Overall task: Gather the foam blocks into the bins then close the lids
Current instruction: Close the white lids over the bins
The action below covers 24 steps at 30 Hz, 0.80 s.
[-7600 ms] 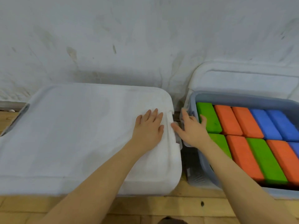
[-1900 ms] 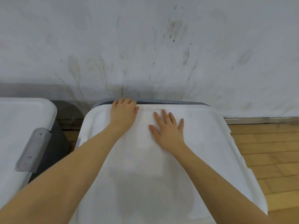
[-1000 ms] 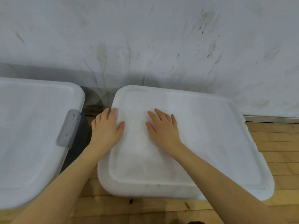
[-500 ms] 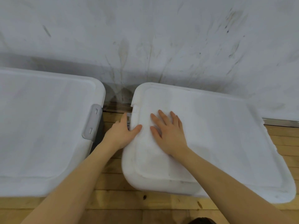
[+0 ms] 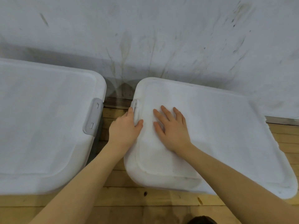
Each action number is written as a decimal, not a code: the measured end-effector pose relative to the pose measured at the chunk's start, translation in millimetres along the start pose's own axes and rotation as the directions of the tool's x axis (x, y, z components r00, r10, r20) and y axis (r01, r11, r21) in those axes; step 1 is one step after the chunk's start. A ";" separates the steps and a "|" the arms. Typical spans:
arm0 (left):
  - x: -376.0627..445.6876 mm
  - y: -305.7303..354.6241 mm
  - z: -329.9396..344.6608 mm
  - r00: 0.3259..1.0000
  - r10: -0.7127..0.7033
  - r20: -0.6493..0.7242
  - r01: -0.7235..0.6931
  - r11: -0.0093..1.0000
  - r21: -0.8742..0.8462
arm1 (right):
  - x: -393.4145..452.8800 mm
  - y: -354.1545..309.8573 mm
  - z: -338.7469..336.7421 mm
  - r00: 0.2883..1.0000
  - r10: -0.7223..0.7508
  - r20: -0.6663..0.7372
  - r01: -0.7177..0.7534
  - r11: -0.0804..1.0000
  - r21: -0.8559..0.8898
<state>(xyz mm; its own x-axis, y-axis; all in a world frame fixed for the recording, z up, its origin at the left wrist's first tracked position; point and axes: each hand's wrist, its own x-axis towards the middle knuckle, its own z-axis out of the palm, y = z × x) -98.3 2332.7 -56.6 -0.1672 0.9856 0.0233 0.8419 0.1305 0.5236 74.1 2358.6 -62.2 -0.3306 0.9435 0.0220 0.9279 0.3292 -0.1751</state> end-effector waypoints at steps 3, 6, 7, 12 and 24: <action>-0.2 2.4 -0.4 1.000 0.003 -0.009 -0.003 1.000 0.010 | 0.0 -0.1 0.1 1.000 -0.003 0.001 0.003 1.000 0.006; -0.1 3.8 -0.2 1.000 -0.025 0.013 0.025 0.999 -0.029 | 0.3 0.8 0.3 1.000 -0.005 -0.018 0.006 1.000 0.029; 0.0 4.2 -0.3 0.999 -0.027 0.017 0.027 0.999 -0.027 | 0.2 0.9 0.3 1.000 -0.007 -0.023 0.008 0.999 0.034; -0.9 14.0 -5.3 0.999 0.038 0.017 -0.040 0.983 0.178 | -1.2 1.0 -2.4 0.999 -0.021 -0.029 0.023 0.999 0.050; -12.3 81.6 -3.0 0.990 0.093 -0.106 -0.060 0.958 0.279 | -15.1 69.4 -48.6 0.985 -0.037 -0.166 0.077 0.967 0.243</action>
<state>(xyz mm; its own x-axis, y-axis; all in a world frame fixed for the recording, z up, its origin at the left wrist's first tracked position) -29.0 2330.8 -11.7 -0.1418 0.9766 0.1618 0.9601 0.0959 0.2627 151.9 2369.0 -26.8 -0.3312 0.9239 0.1915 0.8301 0.3818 -0.4065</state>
